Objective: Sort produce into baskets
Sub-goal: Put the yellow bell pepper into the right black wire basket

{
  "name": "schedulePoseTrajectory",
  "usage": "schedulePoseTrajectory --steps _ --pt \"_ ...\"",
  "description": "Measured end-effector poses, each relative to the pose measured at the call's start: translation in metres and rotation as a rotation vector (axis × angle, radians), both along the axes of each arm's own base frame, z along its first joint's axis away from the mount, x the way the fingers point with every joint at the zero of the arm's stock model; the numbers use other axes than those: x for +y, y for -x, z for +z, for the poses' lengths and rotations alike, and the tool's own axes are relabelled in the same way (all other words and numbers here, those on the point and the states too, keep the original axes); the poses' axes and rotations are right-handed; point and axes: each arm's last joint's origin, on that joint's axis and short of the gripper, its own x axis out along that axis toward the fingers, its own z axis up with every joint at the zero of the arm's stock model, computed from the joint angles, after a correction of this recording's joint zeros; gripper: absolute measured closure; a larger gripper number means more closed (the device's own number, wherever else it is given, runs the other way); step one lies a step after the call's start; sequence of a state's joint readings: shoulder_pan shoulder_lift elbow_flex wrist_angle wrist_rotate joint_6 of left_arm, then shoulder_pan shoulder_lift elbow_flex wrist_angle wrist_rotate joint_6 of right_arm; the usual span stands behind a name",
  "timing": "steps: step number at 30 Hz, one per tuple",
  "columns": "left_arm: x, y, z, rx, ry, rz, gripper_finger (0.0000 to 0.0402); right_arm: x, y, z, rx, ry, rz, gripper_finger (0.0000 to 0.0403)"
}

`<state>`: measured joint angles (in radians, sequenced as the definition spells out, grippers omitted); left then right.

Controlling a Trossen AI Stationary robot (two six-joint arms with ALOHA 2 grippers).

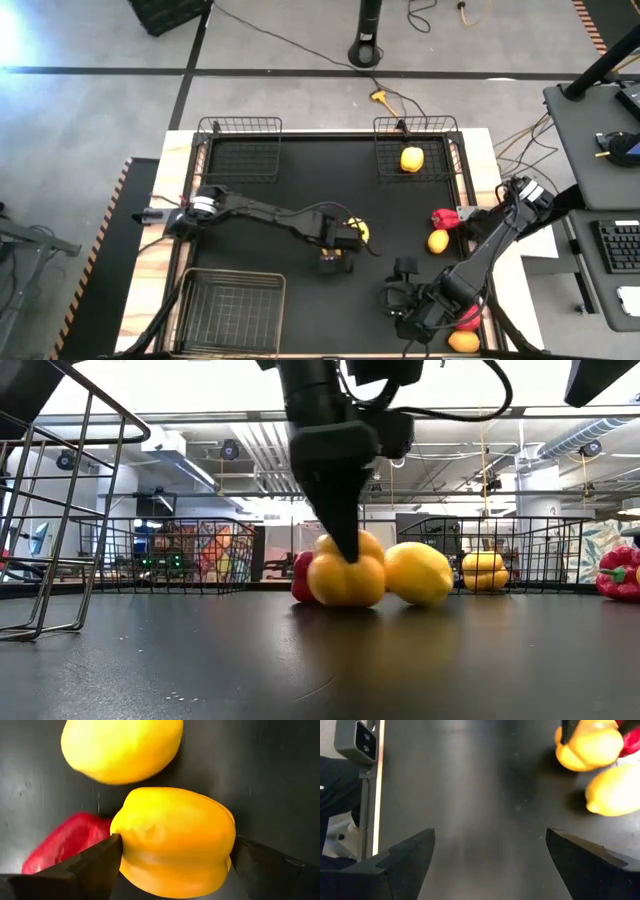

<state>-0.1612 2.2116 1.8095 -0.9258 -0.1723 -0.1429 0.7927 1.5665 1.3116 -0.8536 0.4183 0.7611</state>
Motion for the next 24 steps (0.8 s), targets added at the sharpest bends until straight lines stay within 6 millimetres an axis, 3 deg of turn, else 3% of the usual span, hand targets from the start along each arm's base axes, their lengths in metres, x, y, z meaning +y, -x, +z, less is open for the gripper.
schedulePoseTrajectory --steps 17,24 --pt "-0.003 -0.005 0.006 -0.080 0.016 -0.008 0.0029 0.001 0.004 -0.005 -0.021 0.019 -0.040 0.0030" --pt "-0.007 0.001 0.020 -0.099 0.036 0.003 0.0026 -0.006 -0.004 -0.009 -0.039 0.043 -0.040 0.0030"
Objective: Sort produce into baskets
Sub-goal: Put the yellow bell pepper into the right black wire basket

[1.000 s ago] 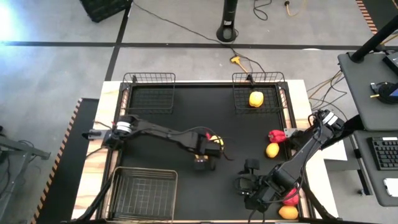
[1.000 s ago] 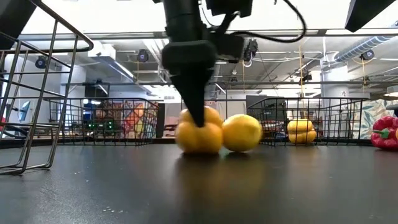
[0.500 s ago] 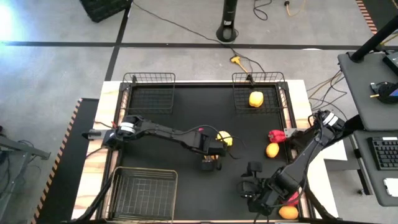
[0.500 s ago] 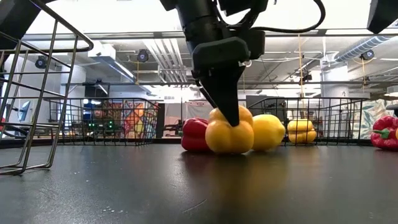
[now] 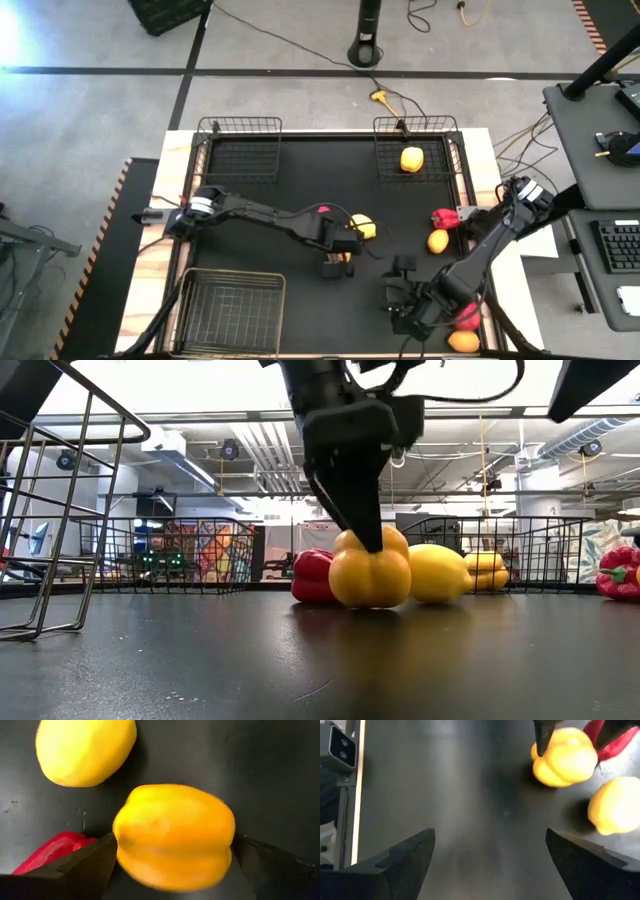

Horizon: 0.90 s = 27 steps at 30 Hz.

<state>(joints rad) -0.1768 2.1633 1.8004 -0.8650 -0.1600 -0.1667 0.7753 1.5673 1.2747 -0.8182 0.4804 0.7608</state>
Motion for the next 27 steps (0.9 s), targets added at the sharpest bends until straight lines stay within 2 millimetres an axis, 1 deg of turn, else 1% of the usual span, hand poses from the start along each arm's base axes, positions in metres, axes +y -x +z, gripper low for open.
schedulePoseTrajectory --steps 5,8,12,16,18,21,27 --pt "0.000 0.008 0.030 -0.068 0.008 0.006 0.0026 -0.007 -0.011 -0.003 -0.033 0.005 0.019 0.0030" --pt "0.000 0.020 0.052 -0.083 0.011 0.007 0.0026 -0.014 -0.020 -0.005 -0.061 0.007 0.023 0.0030" --pt "-0.003 0.041 0.086 -0.135 0.026 0.010 0.0026 -0.023 -0.032 -0.009 -0.096 0.024 0.052 0.0030" --pt "-0.009 0.067 0.107 -0.212 0.010 0.034 0.0026 -0.032 -0.043 -0.008 -0.125 0.041 0.073 0.0030" --pt "-0.012 0.080 0.111 -0.254 -0.015 0.052 0.0026 -0.038 -0.048 -0.007 -0.135 0.047 0.071 0.0030" --pt "-0.016 0.098 0.110 -0.337 -0.009 0.061 0.0026 -0.051 -0.055 -0.008 -0.111 0.016 0.053 0.0030" --pt "-0.020 0.122 0.084 -0.535 0.061 0.046 0.0026 -0.080 -0.069 -0.013 -0.064 -0.032 0.019 0.0030"
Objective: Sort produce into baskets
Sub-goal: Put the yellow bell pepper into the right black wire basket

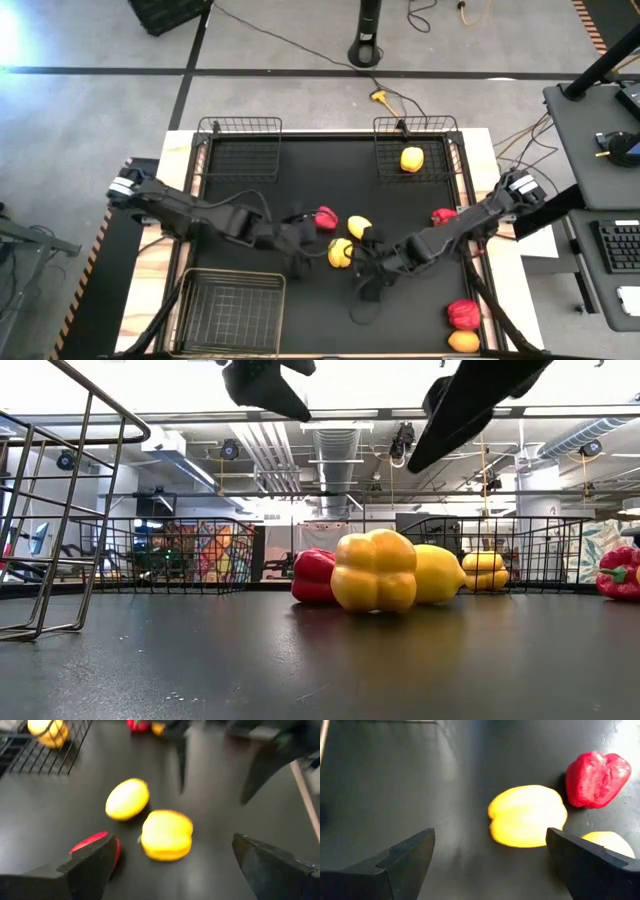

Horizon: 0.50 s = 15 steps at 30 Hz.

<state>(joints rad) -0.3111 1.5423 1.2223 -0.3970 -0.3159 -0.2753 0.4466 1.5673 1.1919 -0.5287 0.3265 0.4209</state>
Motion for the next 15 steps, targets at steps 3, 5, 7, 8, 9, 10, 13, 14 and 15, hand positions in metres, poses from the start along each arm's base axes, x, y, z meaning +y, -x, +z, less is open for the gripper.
schedulePoseTrajectory --steps 3,5,7,8,9,10,13,14,15 --pt "0.001 0.006 -0.017 -0.126 0.027 -0.013 0.0026 -0.011 -0.008 0.000 -0.029 -0.018 0.015 0.0030" --pt "0.002 0.010 -0.032 -0.192 0.029 -0.028 0.0026 -0.017 -0.014 -0.001 -0.063 -0.033 0.040 0.0030" --pt "0.003 0.013 -0.046 -0.248 0.029 -0.035 0.0026 -0.026 -0.018 -0.004 -0.082 -0.031 0.031 0.0030" --pt "0.004 0.015 -0.051 -0.279 0.028 -0.026 0.0026 -0.031 -0.018 -0.006 -0.081 -0.034 0.008 0.0030" --pt "0.005 0.017 -0.057 -0.306 0.028 -0.009 0.0026 -0.037 -0.019 -0.008 -0.079 -0.049 -0.032 0.0030" --pt "0.006 0.020 -0.061 -0.329 0.028 0.010 0.0026 -0.041 -0.020 -0.010 -0.079 -0.065 -0.062 0.0030" --pt "0.010 0.027 -0.073 -0.392 0.023 0.072 0.0026 -0.045 -0.021 -0.011 -0.084 -0.078 -0.099 0.0030" --pt "0.011 0.029 -0.076 -0.412 0.025 0.090 0.0026 -0.044 -0.021 -0.010 -0.086 -0.074 -0.086 0.0030" --pt "0.012 0.031 -0.079 -0.428 0.028 0.101 0.0026 -0.044 -0.021 -0.012 -0.081 -0.066 -0.071 0.0030"
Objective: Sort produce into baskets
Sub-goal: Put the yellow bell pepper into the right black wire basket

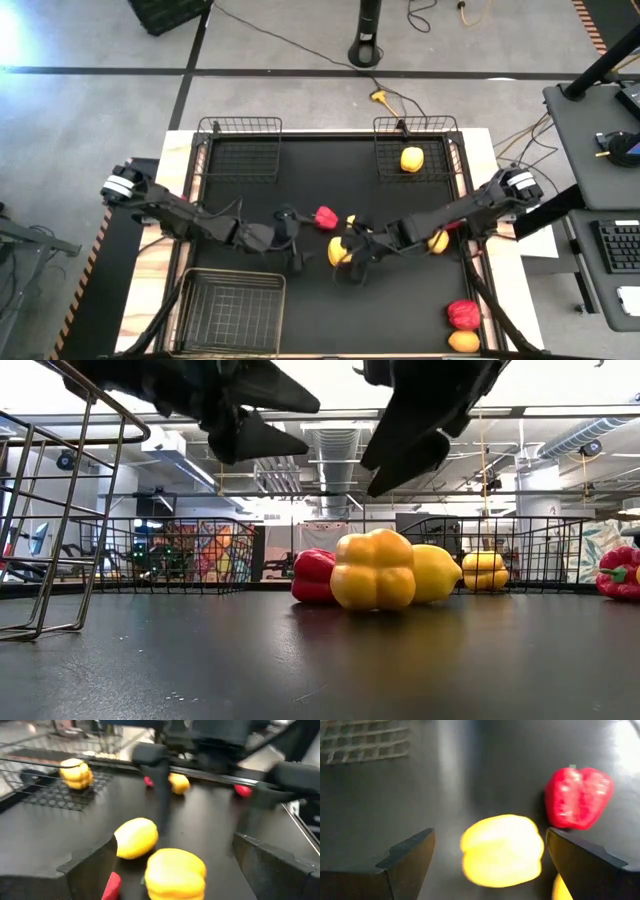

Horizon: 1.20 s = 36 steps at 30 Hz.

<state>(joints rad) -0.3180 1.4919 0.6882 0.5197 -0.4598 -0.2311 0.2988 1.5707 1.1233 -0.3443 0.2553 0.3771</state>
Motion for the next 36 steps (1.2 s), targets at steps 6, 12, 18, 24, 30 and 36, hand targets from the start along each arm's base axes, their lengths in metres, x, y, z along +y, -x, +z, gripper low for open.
schedulePoseTrajectory --steps 6,12,18,24,30,36 --pt "0.002 0.011 -0.024 0.041 0.024 0.031 0.0026 -0.004 -0.022 -0.013 0.020 0.032 -0.041 0.0030" --pt "-0.001 0.010 -0.039 0.086 0.004 0.071 0.0026 0.002 -0.051 -0.012 0.065 0.207 -0.085 0.0030" --pt "-0.002 0.008 -0.034 0.076 -0.016 0.061 0.0026 0.003 -0.062 -0.001 0.200 0.202 -0.108 0.0030" --pt "-0.002 0.008 -0.033 0.073 -0.006 0.064 0.0026 0.016 -0.067 -0.020 0.283 0.212 -0.101 0.0030" --pt "-0.003 0.008 -0.033 0.070 0.008 0.064 0.0026 0.025 -0.060 -0.024 0.338 0.214 -0.164 0.0030" --pt "-0.004 0.008 -0.036 0.084 0.003 0.062 0.0026 0.029 -0.045 -0.017 0.381 0.197 -0.277 0.0030"
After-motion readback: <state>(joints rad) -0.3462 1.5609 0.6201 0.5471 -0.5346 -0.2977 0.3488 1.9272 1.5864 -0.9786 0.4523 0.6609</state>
